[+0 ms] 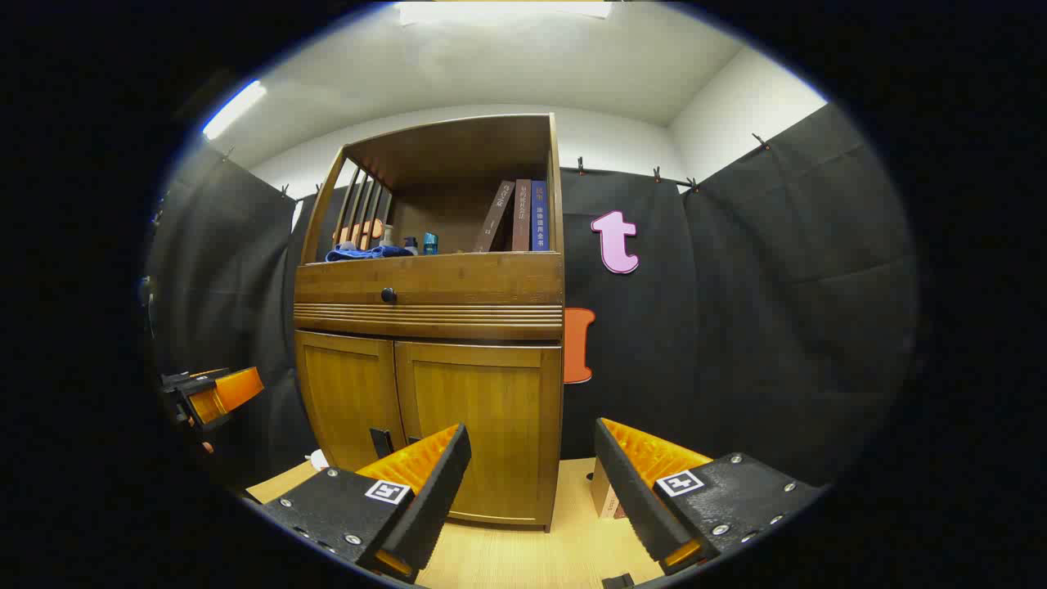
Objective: Open the right door of the double-door shoe cabinet with the right hand, and open the left door with the left hand.
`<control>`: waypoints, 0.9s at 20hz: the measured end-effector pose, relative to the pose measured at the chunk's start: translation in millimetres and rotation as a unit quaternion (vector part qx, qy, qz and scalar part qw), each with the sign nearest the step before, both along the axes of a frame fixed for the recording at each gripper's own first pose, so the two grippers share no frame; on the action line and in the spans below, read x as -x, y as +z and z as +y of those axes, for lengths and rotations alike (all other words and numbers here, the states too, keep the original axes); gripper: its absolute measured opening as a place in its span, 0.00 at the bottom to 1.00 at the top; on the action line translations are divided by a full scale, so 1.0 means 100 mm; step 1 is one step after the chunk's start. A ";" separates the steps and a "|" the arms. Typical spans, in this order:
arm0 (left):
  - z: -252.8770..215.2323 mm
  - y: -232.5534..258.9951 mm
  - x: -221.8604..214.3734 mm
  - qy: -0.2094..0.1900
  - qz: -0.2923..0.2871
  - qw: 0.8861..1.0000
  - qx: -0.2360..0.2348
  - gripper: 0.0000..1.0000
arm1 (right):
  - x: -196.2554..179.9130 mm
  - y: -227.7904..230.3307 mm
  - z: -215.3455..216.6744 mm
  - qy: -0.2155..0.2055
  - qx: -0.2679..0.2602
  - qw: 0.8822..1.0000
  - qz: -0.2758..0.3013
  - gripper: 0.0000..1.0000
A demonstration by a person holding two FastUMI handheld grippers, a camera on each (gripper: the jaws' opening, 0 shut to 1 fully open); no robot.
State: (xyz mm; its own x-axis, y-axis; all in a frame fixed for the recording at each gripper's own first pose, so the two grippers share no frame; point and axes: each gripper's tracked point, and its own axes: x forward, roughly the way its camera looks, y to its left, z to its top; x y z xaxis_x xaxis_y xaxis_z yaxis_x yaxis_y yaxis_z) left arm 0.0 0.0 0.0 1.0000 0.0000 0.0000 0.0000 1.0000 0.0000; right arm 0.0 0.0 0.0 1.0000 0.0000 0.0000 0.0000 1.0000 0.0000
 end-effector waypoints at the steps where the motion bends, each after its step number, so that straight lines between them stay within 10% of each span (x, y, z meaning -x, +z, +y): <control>1: 0.02 0.00 0.00 0.003 0.001 1.000 -0.001 0.94 | 0.00 0.00 0.01 0.001 -0.001 1.000 0.000 1.00; 18: 0.22 0.03 -0.08 0.032 -0.002 0.999 -0.010 0.94 | -0.13 -0.09 0.16 0.019 0.005 1.000 0.008 0.94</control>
State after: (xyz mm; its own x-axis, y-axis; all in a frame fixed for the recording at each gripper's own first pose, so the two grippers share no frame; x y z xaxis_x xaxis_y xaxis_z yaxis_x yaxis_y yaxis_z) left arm 8.4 22.3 3.4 0.9980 0.0635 0.0037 -0.0636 0.9978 0.0206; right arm 12.5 16.3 -9.1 0.9992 0.0371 -0.0158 -0.0373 0.9993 -0.0088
